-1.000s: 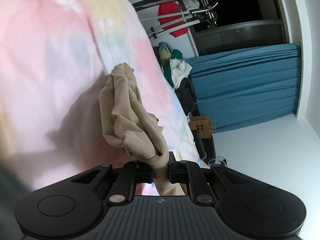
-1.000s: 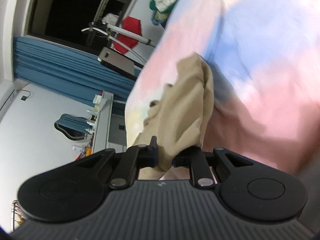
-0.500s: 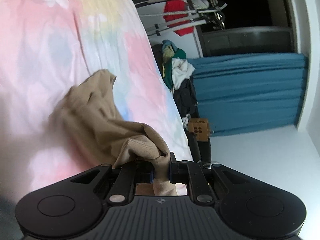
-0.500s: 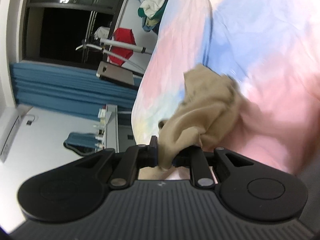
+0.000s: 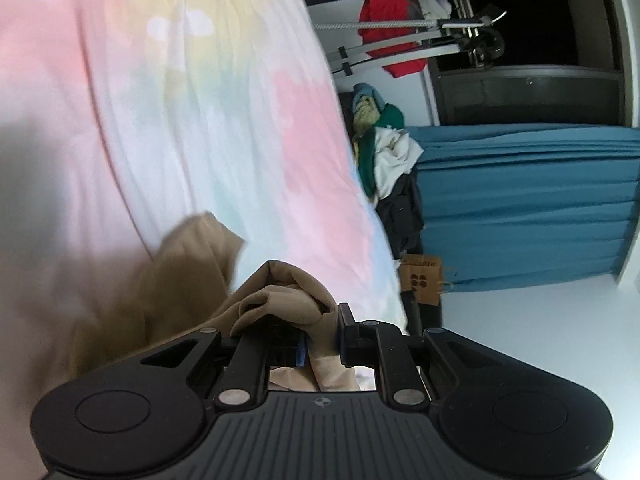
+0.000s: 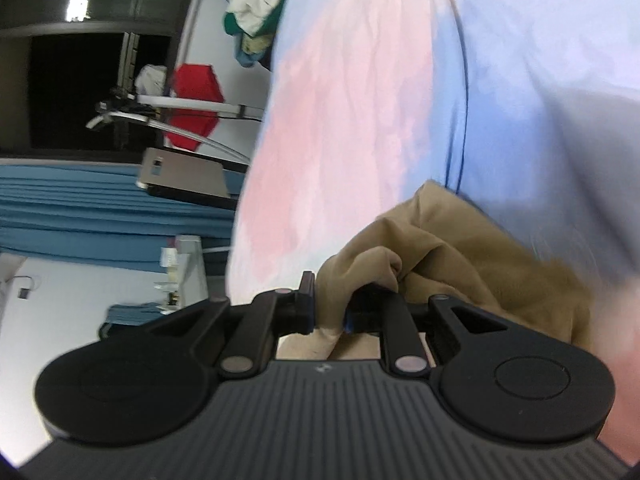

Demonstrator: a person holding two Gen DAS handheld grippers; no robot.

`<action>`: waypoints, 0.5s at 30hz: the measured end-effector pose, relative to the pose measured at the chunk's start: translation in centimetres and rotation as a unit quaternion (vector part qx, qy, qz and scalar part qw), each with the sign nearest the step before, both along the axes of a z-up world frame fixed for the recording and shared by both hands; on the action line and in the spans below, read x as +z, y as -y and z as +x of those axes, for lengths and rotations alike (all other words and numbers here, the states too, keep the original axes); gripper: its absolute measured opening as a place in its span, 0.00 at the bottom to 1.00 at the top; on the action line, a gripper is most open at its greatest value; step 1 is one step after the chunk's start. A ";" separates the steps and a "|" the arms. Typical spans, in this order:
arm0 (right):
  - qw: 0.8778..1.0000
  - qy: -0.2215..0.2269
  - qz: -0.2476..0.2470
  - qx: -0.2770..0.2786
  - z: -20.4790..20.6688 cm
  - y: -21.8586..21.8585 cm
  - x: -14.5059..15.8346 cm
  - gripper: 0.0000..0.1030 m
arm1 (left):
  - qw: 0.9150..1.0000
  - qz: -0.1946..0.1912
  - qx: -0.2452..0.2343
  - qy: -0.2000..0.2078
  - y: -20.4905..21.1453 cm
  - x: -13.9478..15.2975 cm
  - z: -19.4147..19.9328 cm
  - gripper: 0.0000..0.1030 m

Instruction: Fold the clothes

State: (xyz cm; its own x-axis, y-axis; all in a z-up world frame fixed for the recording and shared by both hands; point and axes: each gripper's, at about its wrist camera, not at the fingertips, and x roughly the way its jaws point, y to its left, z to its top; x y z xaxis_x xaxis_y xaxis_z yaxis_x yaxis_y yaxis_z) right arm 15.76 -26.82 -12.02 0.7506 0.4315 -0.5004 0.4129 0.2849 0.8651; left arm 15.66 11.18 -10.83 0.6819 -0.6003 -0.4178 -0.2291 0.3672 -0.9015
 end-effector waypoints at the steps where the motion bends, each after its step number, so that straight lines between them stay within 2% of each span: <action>1: 1.000 -0.006 -0.004 0.004 0.8 0.0 -0.9 0.17 | 1.000 0.003 -0.003 -0.006 0.0 -0.8 0.7 0.15; 6: 1.000 -0.020 -0.005 0.020 2.6 0.1 -3.2 0.17 | 1.000 0.016 -0.017 -0.011 0.1 -2.4 2.7 0.17; 8: 0.999 -0.017 -0.002 0.029 2.8 0.2 -3.3 0.19 | 0.999 0.030 -0.024 -0.001 0.3 -2.0 3.0 0.28; 9: 0.999 -0.010 -0.001 0.034 2.8 0.2 -3.3 0.23 | 0.999 0.039 -0.028 0.008 0.4 -1.7 3.0 0.32; 11: 0.999 0.020 -0.001 0.048 2.6 0.0 -2.7 0.41 | 0.997 0.058 -0.031 0.031 0.8 -0.7 2.4 0.53; 13: 0.996 0.064 -0.008 0.069 2.3 -0.4 -1.5 0.72 | 0.992 0.098 -0.029 0.068 1.3 1.0 1.4 0.68; 14: 0.994 0.084 -0.023 0.073 1.9 -0.7 -0.7 0.75 | 0.988 0.121 -0.027 0.088 1.6 1.9 0.9 0.74; 15: 0.991 0.103 -0.044 0.074 1.4 -0.9 0.2 0.76 | 0.983 0.146 -0.026 0.109 1.9 2.8 0.2 0.77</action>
